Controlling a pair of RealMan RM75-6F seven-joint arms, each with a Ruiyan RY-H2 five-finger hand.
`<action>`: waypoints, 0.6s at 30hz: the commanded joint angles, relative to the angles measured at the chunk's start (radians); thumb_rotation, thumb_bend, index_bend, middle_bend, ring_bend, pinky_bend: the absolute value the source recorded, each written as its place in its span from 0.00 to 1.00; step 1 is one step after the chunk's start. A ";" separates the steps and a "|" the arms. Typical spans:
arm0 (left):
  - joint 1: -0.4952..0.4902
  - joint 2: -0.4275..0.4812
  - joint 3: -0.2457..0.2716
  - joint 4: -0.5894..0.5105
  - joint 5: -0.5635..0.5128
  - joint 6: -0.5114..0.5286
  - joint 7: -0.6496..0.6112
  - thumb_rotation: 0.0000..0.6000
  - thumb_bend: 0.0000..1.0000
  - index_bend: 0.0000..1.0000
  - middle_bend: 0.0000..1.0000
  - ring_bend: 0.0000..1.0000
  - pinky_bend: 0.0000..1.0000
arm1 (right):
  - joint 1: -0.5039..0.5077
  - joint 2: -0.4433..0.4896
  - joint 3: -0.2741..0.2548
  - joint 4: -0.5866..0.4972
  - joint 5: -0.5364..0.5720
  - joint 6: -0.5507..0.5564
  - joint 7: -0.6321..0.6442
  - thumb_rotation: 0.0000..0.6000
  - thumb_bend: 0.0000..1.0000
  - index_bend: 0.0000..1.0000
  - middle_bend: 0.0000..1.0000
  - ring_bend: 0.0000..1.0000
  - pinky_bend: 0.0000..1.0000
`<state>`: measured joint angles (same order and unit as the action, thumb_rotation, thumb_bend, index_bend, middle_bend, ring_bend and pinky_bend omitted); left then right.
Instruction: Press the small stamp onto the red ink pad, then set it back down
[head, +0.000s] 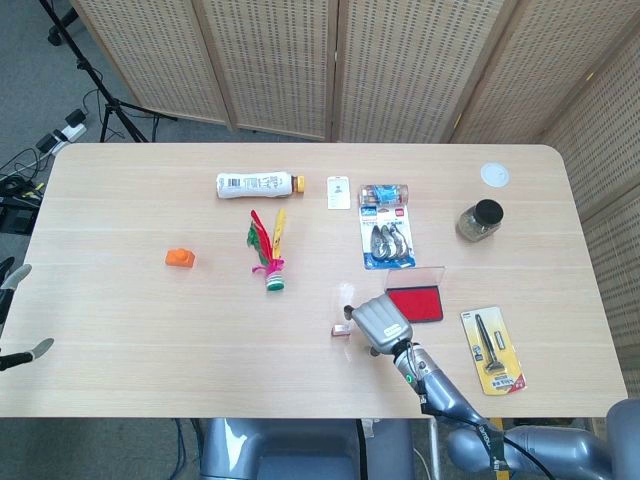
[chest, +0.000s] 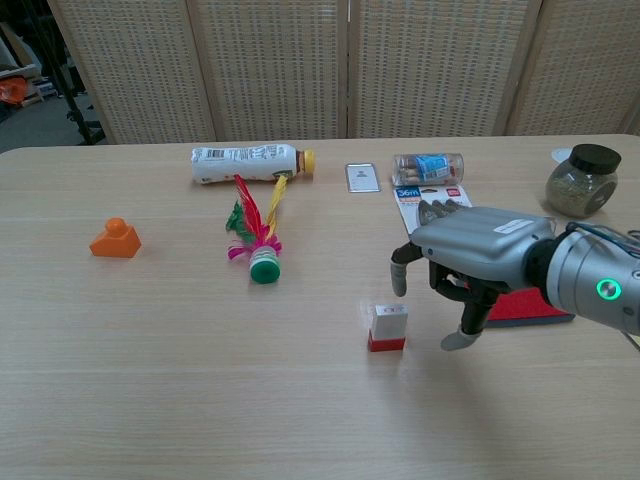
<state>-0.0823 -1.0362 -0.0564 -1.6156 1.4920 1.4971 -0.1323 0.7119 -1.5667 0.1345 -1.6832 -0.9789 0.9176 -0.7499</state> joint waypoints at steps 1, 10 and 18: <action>0.000 0.000 0.000 0.000 -0.001 0.000 0.000 1.00 0.00 0.00 0.00 0.00 0.00 | 0.008 -0.015 -0.009 0.011 0.008 0.011 -0.005 1.00 0.19 0.37 0.87 0.92 1.00; -0.001 0.002 0.000 0.000 -0.002 -0.004 -0.002 1.00 0.00 0.00 0.00 0.00 0.00 | 0.015 -0.048 -0.017 0.049 0.012 0.035 0.022 1.00 0.25 0.39 0.87 0.92 1.00; -0.001 0.002 0.000 0.000 -0.005 -0.005 0.000 1.00 0.00 0.00 0.00 0.00 0.00 | 0.029 -0.069 -0.013 0.048 0.035 0.045 0.031 1.00 0.27 0.40 0.87 0.92 1.00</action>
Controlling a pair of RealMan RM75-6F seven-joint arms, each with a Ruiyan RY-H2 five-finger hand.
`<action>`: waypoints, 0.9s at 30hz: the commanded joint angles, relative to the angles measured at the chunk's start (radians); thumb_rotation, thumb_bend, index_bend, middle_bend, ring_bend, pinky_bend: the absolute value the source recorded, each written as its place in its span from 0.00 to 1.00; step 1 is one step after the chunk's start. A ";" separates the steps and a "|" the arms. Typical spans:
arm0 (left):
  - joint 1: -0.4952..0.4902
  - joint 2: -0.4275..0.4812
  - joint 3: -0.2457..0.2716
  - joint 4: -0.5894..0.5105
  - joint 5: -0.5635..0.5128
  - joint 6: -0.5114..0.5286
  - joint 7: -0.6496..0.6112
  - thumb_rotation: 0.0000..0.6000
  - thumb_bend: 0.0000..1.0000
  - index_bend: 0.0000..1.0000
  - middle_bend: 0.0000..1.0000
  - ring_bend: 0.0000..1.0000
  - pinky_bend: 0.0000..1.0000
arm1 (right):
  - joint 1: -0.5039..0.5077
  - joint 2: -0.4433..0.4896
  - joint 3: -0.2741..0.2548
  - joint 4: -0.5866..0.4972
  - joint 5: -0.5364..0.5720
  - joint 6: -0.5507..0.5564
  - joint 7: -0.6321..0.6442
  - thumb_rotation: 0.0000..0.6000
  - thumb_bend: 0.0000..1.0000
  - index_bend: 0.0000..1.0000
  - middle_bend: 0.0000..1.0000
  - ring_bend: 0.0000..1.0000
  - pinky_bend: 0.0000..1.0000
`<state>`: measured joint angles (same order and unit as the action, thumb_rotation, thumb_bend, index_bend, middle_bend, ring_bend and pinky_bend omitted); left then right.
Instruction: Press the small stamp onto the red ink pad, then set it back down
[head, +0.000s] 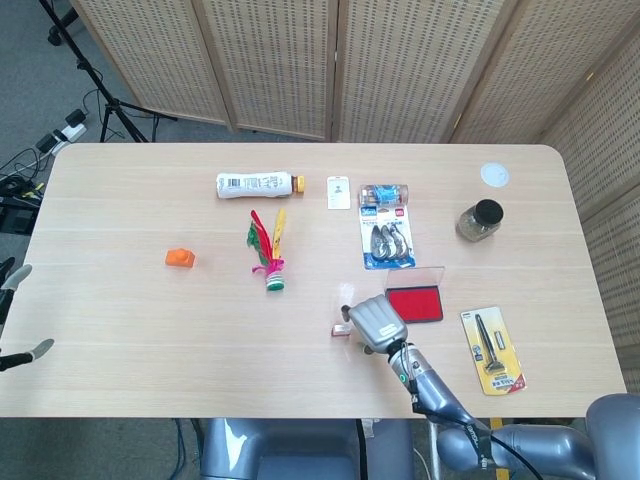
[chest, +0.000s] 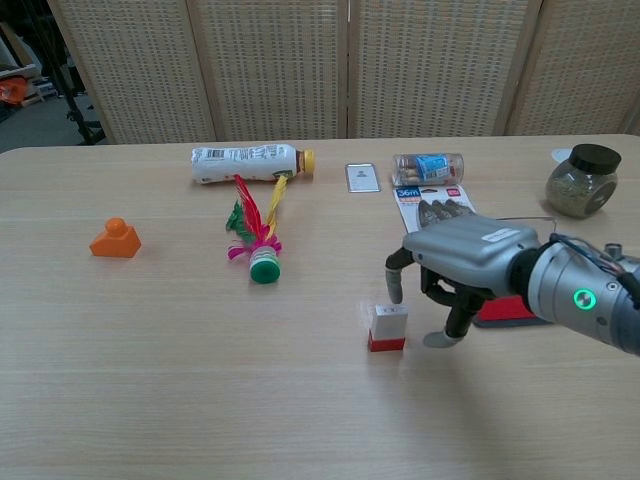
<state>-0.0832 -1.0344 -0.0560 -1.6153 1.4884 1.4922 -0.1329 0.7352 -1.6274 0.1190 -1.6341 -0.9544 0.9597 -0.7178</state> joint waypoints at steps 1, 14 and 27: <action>0.000 0.000 -0.001 0.000 -0.002 -0.001 0.000 1.00 0.00 0.00 0.00 0.00 0.00 | 0.009 -0.012 0.003 -0.002 0.018 0.004 -0.003 1.00 0.28 0.40 0.87 0.92 1.00; 0.001 0.003 -0.005 0.003 -0.008 0.000 -0.017 1.00 0.00 0.00 0.00 0.00 0.00 | 0.043 -0.047 0.012 0.015 0.078 0.017 -0.024 1.00 0.34 0.42 0.87 0.92 1.00; 0.002 0.007 -0.003 0.004 -0.004 0.001 -0.024 1.00 0.00 0.00 0.00 0.00 0.00 | 0.065 -0.061 0.001 0.028 0.106 0.036 -0.040 1.00 0.37 0.50 0.88 0.93 1.00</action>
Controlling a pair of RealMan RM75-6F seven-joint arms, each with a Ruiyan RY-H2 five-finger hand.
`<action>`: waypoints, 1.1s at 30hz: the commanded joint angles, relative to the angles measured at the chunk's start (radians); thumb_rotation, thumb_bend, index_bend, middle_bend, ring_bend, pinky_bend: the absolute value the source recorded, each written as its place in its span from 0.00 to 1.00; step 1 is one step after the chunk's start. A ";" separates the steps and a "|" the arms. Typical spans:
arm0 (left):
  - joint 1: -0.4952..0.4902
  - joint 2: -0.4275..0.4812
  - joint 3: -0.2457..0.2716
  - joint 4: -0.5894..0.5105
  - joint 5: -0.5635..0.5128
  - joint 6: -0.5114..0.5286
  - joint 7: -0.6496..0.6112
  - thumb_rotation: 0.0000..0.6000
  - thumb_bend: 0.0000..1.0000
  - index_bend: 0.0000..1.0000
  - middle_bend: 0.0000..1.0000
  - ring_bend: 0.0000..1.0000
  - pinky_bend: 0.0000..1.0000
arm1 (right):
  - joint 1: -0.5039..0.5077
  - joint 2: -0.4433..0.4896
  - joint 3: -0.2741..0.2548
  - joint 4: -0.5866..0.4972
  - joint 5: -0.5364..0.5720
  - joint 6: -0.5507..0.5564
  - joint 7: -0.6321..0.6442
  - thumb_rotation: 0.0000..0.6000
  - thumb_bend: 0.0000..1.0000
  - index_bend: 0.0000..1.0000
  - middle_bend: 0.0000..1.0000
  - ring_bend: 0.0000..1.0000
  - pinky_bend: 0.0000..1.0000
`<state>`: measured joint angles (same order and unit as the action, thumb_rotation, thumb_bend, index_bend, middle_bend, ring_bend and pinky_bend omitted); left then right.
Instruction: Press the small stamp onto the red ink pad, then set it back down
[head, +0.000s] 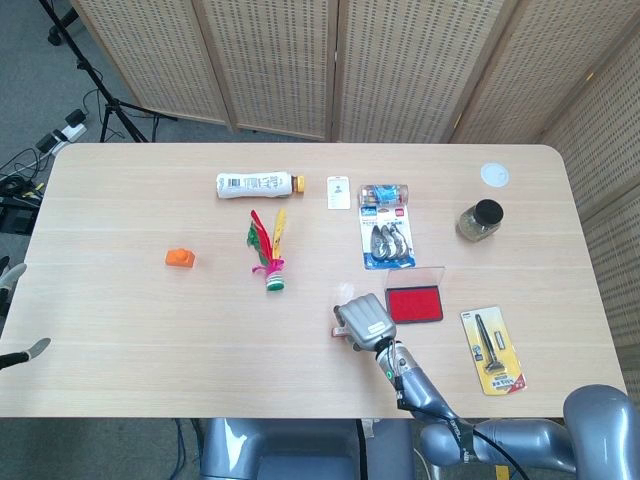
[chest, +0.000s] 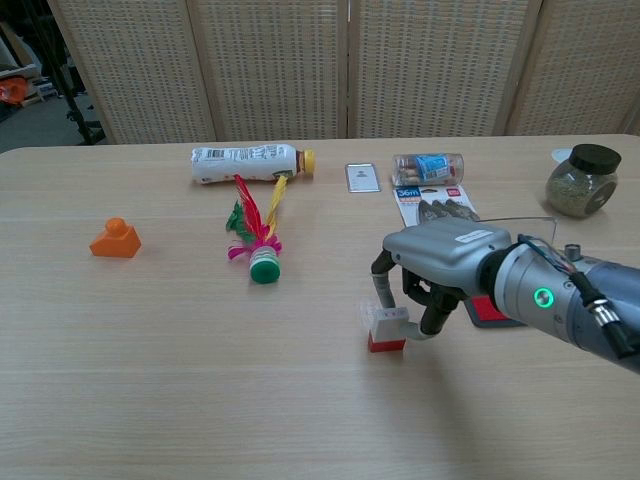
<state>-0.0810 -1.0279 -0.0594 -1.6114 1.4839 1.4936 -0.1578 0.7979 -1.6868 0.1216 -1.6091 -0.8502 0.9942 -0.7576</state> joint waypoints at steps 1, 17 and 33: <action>0.000 0.000 0.000 0.000 0.000 0.000 0.000 1.00 0.00 0.00 0.00 0.00 0.00 | 0.004 -0.003 -0.003 0.006 0.003 0.002 0.000 1.00 0.38 0.51 0.88 0.93 1.00; 0.000 -0.001 0.000 0.001 -0.001 -0.002 0.002 1.00 0.00 0.00 0.00 0.00 0.00 | 0.000 0.092 0.016 -0.121 -0.052 0.054 0.042 1.00 0.44 0.54 0.88 0.93 1.00; 0.004 -0.005 0.009 -0.007 0.019 0.009 0.019 1.00 0.00 0.00 0.00 0.00 0.00 | -0.074 0.394 0.046 -0.183 0.104 -0.009 0.224 1.00 0.51 0.55 0.89 0.93 1.00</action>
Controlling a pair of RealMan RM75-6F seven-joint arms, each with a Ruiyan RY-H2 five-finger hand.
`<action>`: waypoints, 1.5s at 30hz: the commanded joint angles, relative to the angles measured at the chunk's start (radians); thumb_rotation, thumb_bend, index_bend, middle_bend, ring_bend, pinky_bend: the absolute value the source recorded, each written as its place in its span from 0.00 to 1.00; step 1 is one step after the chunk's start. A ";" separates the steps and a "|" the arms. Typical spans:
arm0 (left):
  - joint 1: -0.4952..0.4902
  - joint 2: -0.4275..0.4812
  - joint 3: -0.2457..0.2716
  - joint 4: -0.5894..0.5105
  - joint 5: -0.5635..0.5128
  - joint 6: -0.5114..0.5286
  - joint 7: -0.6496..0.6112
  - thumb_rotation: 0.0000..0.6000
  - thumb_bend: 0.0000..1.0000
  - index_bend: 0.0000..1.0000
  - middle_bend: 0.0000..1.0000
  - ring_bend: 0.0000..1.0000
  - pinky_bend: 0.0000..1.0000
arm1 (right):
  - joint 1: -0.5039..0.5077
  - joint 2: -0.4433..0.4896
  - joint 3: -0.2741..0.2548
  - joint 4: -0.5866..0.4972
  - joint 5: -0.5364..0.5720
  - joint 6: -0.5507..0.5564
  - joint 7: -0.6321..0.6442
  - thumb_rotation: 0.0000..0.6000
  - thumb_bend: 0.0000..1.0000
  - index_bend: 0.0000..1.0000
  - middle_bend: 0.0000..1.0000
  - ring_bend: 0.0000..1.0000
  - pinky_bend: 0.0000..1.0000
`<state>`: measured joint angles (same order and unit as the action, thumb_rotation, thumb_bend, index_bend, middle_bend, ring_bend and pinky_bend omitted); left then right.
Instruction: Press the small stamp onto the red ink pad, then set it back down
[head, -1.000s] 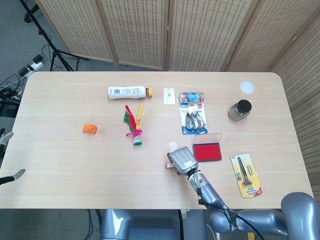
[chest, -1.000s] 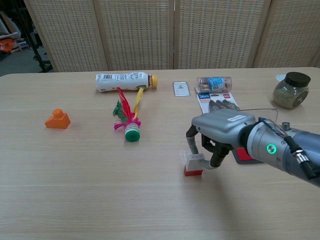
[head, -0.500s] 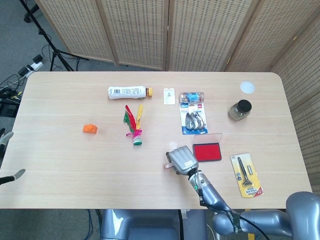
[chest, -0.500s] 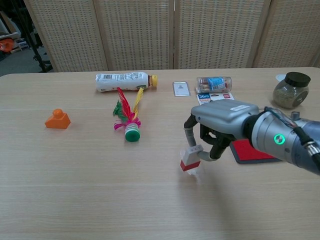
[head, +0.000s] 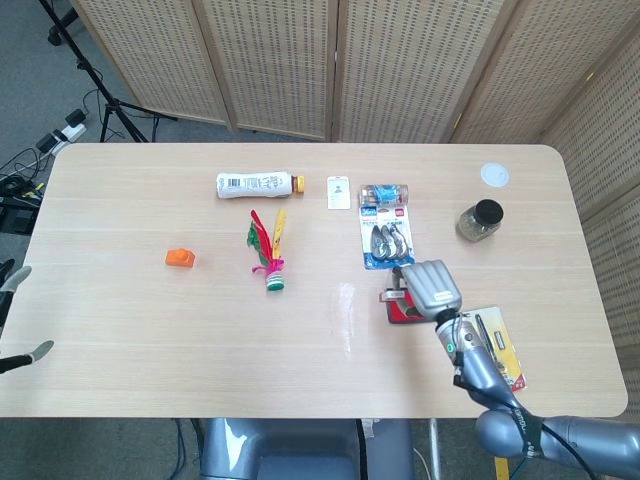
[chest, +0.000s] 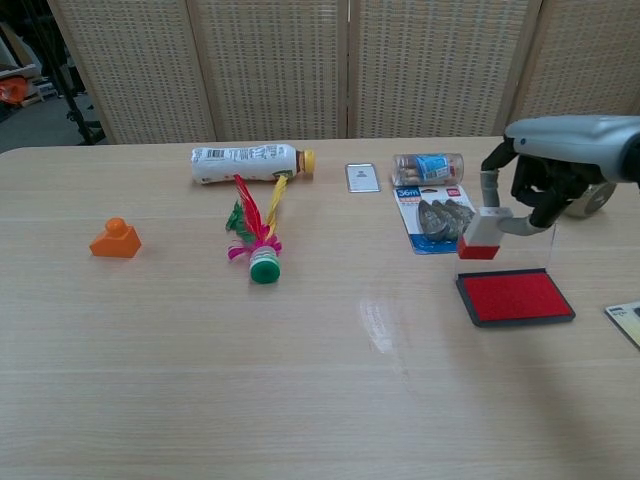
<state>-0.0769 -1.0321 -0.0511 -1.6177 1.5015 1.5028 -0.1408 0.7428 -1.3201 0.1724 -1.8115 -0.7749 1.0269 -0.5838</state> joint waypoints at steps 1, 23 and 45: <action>-0.001 -0.001 0.001 0.000 0.002 0.000 0.003 1.00 0.00 0.00 0.00 0.00 0.00 | -0.022 0.031 -0.008 0.027 0.032 -0.054 0.066 1.00 0.52 0.55 0.89 0.93 1.00; 0.001 0.001 0.000 0.002 0.001 0.002 -0.011 1.00 0.00 0.00 0.00 0.00 0.00 | 0.008 -0.104 -0.051 0.156 0.076 -0.008 0.007 1.00 0.62 0.55 0.89 0.93 1.00; 0.002 0.002 -0.002 0.009 -0.009 -0.002 -0.017 1.00 0.00 0.00 0.00 0.00 0.00 | 0.018 -0.162 -0.059 0.260 0.102 -0.028 -0.003 1.00 0.62 0.55 0.89 0.93 1.00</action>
<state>-0.0748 -1.0297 -0.0529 -1.6084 1.4926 1.5008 -0.1575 0.7612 -1.4816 0.1142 -1.5536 -0.6741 1.0005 -0.5886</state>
